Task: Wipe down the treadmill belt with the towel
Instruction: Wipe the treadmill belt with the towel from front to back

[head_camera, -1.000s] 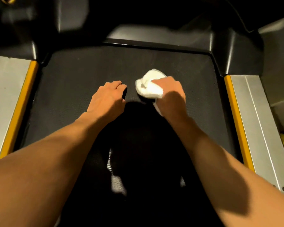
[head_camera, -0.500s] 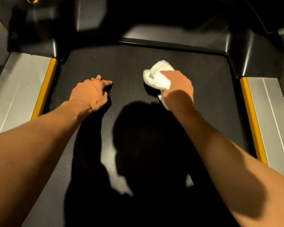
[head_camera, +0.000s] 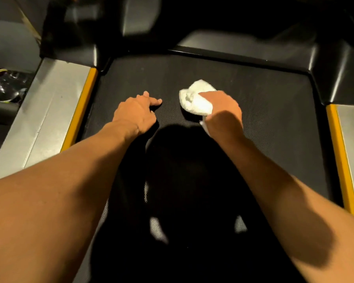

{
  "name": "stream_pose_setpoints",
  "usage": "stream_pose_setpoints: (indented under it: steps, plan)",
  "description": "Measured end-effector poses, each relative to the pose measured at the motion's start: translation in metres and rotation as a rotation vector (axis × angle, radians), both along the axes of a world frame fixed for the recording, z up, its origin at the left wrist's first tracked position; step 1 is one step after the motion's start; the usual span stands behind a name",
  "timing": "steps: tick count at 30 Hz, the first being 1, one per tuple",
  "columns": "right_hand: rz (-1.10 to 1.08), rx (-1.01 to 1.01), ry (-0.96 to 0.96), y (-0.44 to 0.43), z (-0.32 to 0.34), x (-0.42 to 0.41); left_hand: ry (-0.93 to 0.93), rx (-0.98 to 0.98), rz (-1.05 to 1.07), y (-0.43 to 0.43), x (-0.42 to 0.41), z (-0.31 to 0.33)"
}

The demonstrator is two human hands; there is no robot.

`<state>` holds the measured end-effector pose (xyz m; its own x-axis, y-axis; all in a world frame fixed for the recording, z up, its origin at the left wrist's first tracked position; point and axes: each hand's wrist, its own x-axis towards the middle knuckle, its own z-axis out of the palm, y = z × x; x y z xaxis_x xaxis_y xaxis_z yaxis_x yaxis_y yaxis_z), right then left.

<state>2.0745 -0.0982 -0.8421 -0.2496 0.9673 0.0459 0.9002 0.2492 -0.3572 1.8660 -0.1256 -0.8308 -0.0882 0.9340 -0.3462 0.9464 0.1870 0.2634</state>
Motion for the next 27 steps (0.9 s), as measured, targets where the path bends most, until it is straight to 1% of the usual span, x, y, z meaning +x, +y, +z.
stream_pose_setpoints:
  steps: [2,3,4,5,7,9,10,11,12,13,14,15,16,17,18,19,20,22,24,25,27]
  plan:
    - [-0.036,-0.078,-0.095,0.017,-0.012,-0.012,-0.004,-0.001,-0.009,0.001,-0.003,0.001]
    - [-0.093,-0.12,-0.107,0.011,-0.014,-0.021,-0.013,-0.012,-0.009,0.001,-0.005,0.003]
    - [-0.092,-0.123,-0.099,0.0,-0.021,-0.025,-0.023,-0.02,-0.01,0.002,-0.007,0.006]
    - [-0.033,-0.125,-0.053,-0.019,-0.028,-0.03,-0.025,-0.015,-0.013,0.002,-0.01,0.01]
    - [0.164,-0.095,0.102,-0.068,-0.033,-0.031,-0.005,0.045,-0.018,-0.002,-0.015,0.018]
    - [0.293,-0.21,0.233,-0.096,-0.009,-0.028,0.058,0.097,-0.03,-0.011,-0.02,0.022]
    - [0.281,-0.195,0.265,-0.091,-0.002,-0.028,0.097,0.096,-0.035,-0.016,-0.024,0.023]
    - [0.201,-0.158,0.304,-0.078,-0.001,-0.029,0.131,0.082,-0.035,-0.021,-0.026,0.023]
    - [0.08,-0.051,0.277,-0.056,-0.002,-0.031,0.155,0.065,-0.037,-0.025,-0.028,0.023]
    - [-0.014,0.002,0.214,-0.03,-0.005,-0.033,0.17,0.049,-0.044,-0.028,-0.03,0.024]
    - [-0.049,0.006,0.102,-0.007,-0.006,-0.036,0.182,0.03,-0.052,-0.03,-0.032,0.023]
    - [-0.057,-0.045,0.022,0.005,-0.006,-0.041,0.187,0.011,-0.054,-0.031,-0.036,0.022]
    - [-0.047,-0.129,0.006,0.008,-0.007,-0.047,0.183,-0.007,-0.048,-0.031,-0.04,0.022]
    - [-0.017,-0.2,-0.008,0.001,-0.007,-0.053,0.175,-0.025,-0.038,-0.031,-0.044,0.022]
    - [0.059,-0.201,-0.011,-0.016,-0.008,-0.057,0.172,-0.044,-0.03,-0.031,-0.047,0.022]
    - [0.148,-0.151,0.012,-0.037,-0.011,-0.059,0.174,-0.065,-0.029,-0.031,-0.051,0.021]
    - [0.231,-0.094,0.077,-0.063,-0.012,-0.062,0.174,-0.089,-0.032,-0.031,-0.053,0.019]
    - [0.346,-0.175,0.23,-0.108,-0.016,-0.062,0.16,-0.129,-0.025,-0.03,-0.055,0.016]
    - [0.301,-0.258,0.371,-0.109,-0.014,-0.069,0.144,-0.134,-0.011,-0.027,-0.055,0.015]
    - [0.218,-0.211,0.383,-0.096,-0.011,-0.072,0.123,-0.141,-0.004,-0.026,-0.054,0.014]
    - [0.015,-0.059,0.284,-0.052,-0.001,-0.075,0.082,-0.167,0.019,-0.022,-0.055,0.014]
